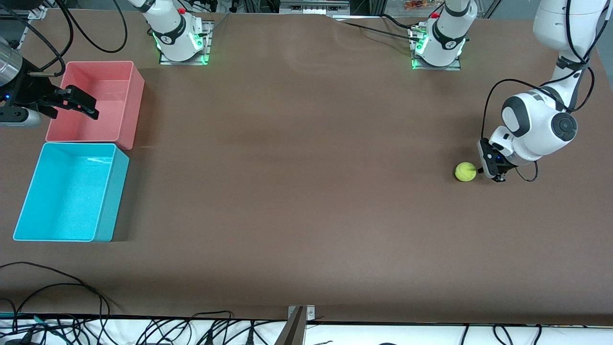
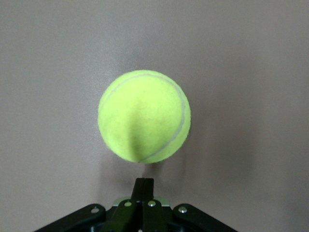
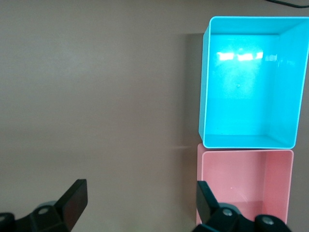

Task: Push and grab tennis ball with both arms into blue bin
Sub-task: 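Push the tennis ball with the left gripper toward the blue bin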

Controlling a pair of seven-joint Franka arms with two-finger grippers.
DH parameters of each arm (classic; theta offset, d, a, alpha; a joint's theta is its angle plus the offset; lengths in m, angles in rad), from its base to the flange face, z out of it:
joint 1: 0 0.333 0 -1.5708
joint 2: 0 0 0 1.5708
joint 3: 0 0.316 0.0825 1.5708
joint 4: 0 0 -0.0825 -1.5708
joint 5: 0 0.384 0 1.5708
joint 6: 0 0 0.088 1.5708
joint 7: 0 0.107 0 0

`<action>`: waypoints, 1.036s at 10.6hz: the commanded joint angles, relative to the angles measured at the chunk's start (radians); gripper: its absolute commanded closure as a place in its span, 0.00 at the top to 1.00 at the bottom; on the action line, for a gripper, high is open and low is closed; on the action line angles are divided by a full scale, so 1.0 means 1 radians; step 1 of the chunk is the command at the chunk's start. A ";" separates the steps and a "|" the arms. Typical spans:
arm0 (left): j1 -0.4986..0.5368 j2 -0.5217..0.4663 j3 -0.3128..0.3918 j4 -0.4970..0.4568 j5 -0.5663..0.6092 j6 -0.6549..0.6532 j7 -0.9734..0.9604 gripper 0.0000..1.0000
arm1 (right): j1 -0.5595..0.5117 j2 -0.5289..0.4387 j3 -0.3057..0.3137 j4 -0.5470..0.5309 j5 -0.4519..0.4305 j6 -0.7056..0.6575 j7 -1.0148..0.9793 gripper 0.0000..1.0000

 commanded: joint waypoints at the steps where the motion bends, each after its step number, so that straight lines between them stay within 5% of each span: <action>1: -0.024 0.032 0.005 0.021 -0.038 -0.003 -0.012 0.00 | 0.001 -0.027 -0.001 -0.025 0.006 0.010 -0.020 1.00; 4: -0.070 0.049 -0.027 0.033 -0.037 -0.002 -0.133 0.00 | 0.001 -0.027 -0.001 -0.022 0.007 0.010 -0.020 1.00; 7: -0.122 0.051 -0.210 0.082 -0.027 0.001 -0.407 0.00 | 0.001 -0.027 -0.001 -0.022 0.009 0.012 -0.032 1.00; 11: -0.152 0.044 -0.228 0.085 -0.021 -0.002 -0.505 0.00 | 0.001 -0.027 -0.001 -0.023 0.009 0.010 -0.031 1.00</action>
